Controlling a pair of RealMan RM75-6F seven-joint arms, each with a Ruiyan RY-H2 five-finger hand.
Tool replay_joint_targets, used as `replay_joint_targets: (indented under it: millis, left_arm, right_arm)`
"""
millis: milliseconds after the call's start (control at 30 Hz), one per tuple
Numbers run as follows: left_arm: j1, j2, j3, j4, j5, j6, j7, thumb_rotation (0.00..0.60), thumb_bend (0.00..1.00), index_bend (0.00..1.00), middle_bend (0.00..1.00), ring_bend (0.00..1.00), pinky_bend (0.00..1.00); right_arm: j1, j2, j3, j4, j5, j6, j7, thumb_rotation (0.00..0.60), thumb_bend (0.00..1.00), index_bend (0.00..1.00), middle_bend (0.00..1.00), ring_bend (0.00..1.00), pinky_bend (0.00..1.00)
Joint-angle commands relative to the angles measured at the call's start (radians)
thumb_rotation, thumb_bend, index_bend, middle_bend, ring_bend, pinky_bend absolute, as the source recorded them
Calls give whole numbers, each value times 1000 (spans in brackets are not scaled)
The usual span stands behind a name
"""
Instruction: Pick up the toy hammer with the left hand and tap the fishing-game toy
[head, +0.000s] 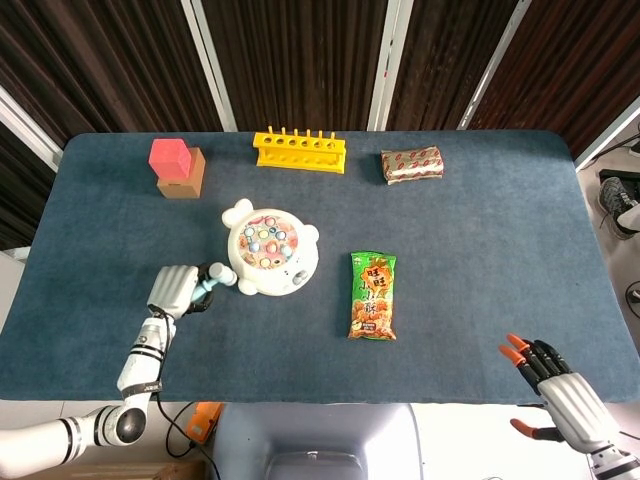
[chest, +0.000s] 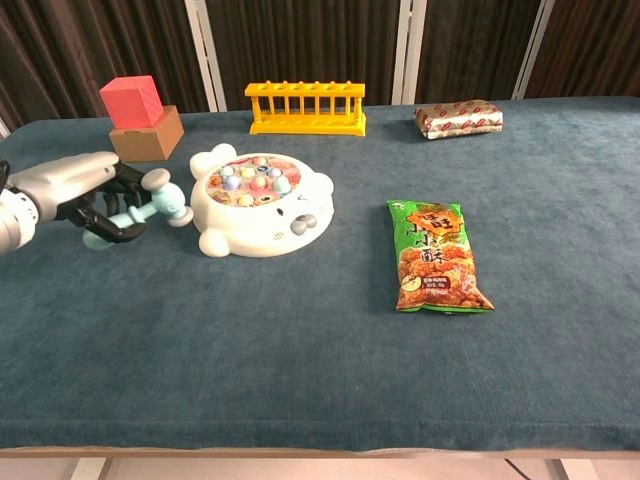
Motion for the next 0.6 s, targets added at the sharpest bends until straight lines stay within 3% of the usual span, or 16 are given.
replay_joint_targets:
  millis: [33, 167, 300, 467, 600]
  left_arm:
    - [18, -47, 23, 88, 36, -3, -30, 600, 819, 805, 1000, 802, 1000]
    - [25, -83, 28, 162, 58, -12, -52, 600, 795, 804, 986, 739, 987]
    - [33, -108, 31, 230, 76, -44, -92, 600, 760, 790, 945, 676, 537]
    - [41, -126, 31, 269, 101, -46, -120, 600, 734, 773, 908, 631, 474]
    - [46, -130, 36, 303, 168, -54, -198, 600, 644, 721, 816, 547, 361]
  right_arm:
    - [1, -1, -1, -3, -1, -3, -3, 600, 154, 0, 0, 0, 0]
    - [-1, -2, 2, -3, 5, 1, -5, 600, 154, 0, 0, 0, 0]
    - [0, -3, 1, -3, 6, -1, -8, 600, 154, 0, 0, 0, 0]
    - [1, -3, 2, -4, 9, -6, -10, 600, 153, 0, 0, 0, 0]
    - [2, -4, 1, -7, 10, -8, -14, 600, 154, 0, 0, 0, 0]
